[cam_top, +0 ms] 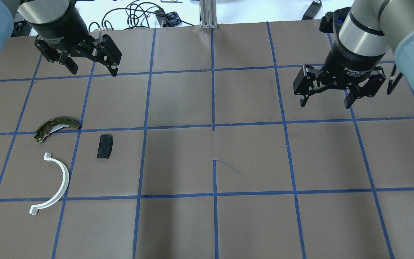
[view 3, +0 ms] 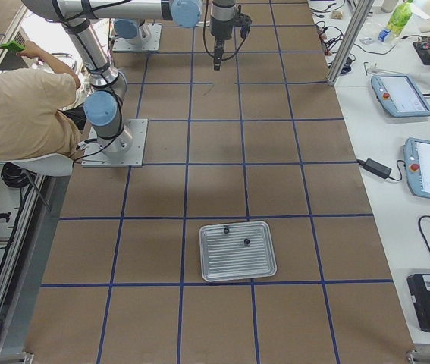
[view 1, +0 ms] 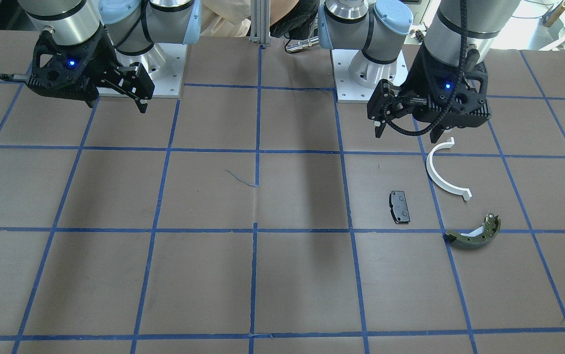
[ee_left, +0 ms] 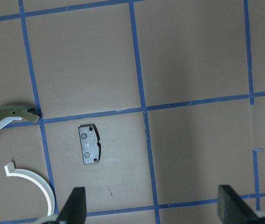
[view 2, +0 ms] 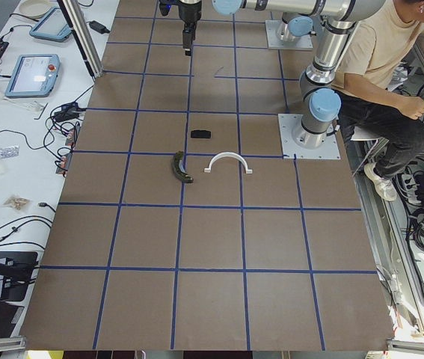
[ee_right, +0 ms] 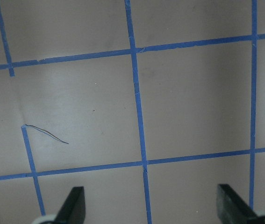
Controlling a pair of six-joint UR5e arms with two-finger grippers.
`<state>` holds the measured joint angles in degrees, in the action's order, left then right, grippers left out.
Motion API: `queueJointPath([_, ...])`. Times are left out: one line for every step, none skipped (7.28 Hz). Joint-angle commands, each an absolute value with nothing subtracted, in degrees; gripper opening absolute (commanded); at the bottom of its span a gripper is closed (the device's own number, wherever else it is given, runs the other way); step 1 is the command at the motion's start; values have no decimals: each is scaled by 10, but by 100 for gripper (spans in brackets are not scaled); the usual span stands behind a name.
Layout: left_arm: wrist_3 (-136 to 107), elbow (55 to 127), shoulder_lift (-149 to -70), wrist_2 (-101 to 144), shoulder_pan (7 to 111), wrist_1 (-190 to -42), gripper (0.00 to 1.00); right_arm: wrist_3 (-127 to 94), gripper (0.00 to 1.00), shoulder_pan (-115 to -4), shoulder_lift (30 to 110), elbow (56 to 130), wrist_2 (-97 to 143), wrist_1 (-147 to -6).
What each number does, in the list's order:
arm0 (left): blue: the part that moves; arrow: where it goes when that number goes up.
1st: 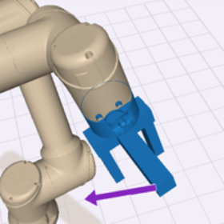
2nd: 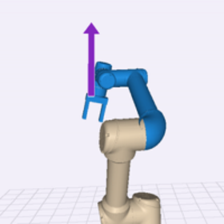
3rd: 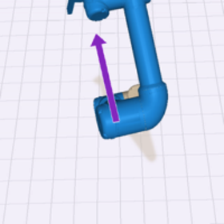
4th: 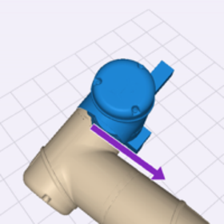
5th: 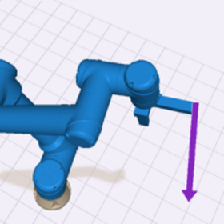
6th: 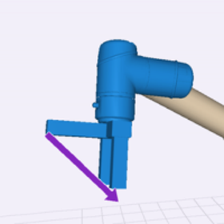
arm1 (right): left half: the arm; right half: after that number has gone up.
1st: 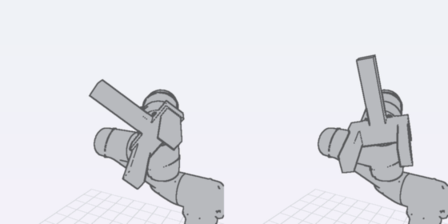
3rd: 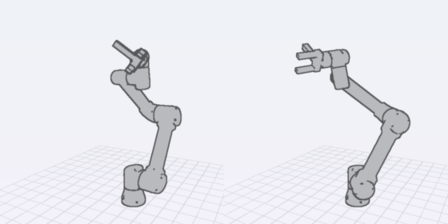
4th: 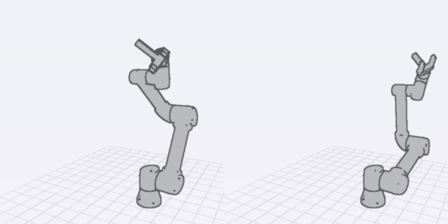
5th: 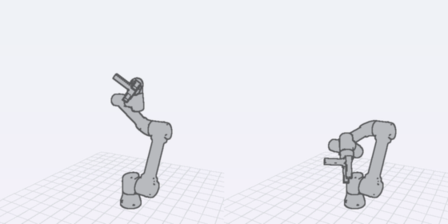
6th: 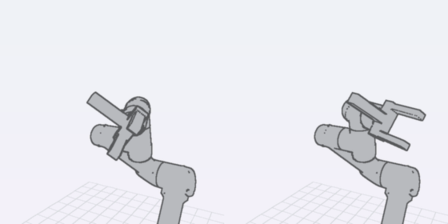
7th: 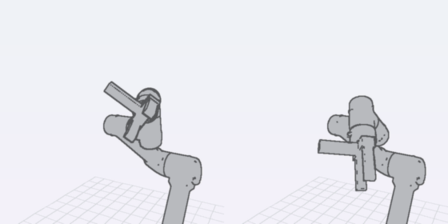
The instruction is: Place bearing gear from tray to pile
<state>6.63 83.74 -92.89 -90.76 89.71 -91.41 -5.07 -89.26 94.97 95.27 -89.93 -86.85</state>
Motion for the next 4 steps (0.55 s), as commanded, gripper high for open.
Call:
queueJointPath([59, 835, -927, -906, 897, -918, 100, -51, 100, -894, 954, 953, -898, -872])
queueJointPath([59, 834, -927, -906, 896, -916, 100, -50, 100, -894, 954, 954, -897, -871])
queueJointPath([58, 830, -934, -909, 896, -917, 100, -44, 100, -893, 954, 953, -890, -876])
queueJointPath([53, 838, -928, -909, 896, -918, 100, -47, 100, -892, 953, 953, -900, -874])
